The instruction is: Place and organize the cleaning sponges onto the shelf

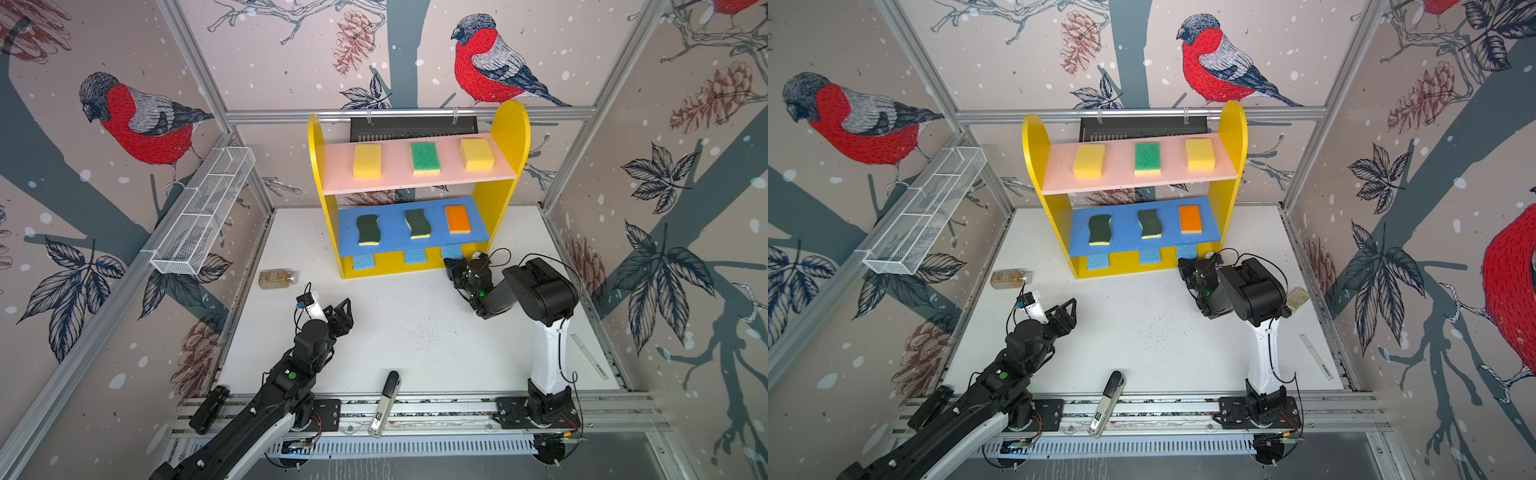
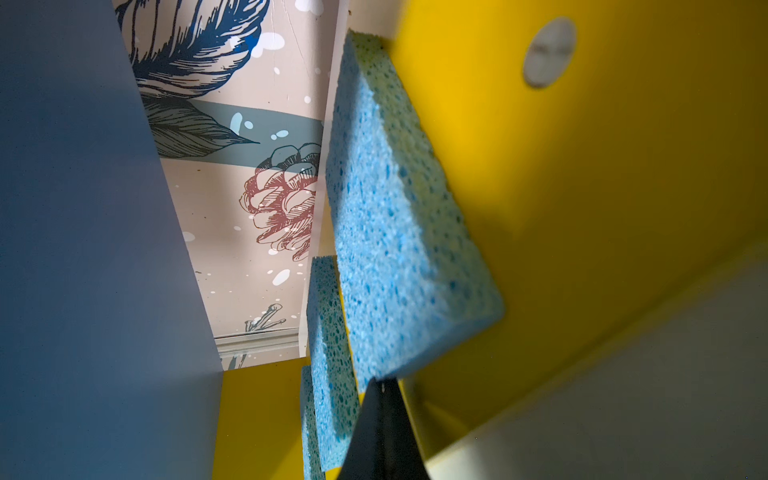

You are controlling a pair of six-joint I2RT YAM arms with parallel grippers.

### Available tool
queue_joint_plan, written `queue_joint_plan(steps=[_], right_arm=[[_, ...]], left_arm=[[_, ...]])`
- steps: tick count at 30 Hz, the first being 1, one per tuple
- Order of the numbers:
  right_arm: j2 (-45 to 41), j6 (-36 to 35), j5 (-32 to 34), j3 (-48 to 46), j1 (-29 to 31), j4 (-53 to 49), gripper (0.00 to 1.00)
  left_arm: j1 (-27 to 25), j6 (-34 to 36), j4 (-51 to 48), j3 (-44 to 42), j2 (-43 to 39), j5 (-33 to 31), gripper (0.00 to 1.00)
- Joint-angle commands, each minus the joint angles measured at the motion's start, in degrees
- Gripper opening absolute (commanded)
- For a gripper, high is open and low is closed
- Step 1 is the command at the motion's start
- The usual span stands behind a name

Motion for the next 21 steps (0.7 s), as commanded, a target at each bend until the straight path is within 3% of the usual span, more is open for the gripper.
queue_joint_plan(steps=[1,15,21], right_arm=[[0.92,-1.76,1.75,-0.77,-0.22,-12.65,0.03],[-6.32,-4.92,1.59,-7.26,-2.40,-12.46,0.03],[-6.40,-5.43,-2.17,-8.65,-4.99,-9.27,0.03]], left_arm=[[-0.03,-0.28,0.50,0.15,0.14,-0.75,0.68],[-0.02,-0.70,1.56,-0.22,1.20,-0.24,0.68],[-0.07,-1.01,1.60,-0.84,0.78,-0.39,0.68]])
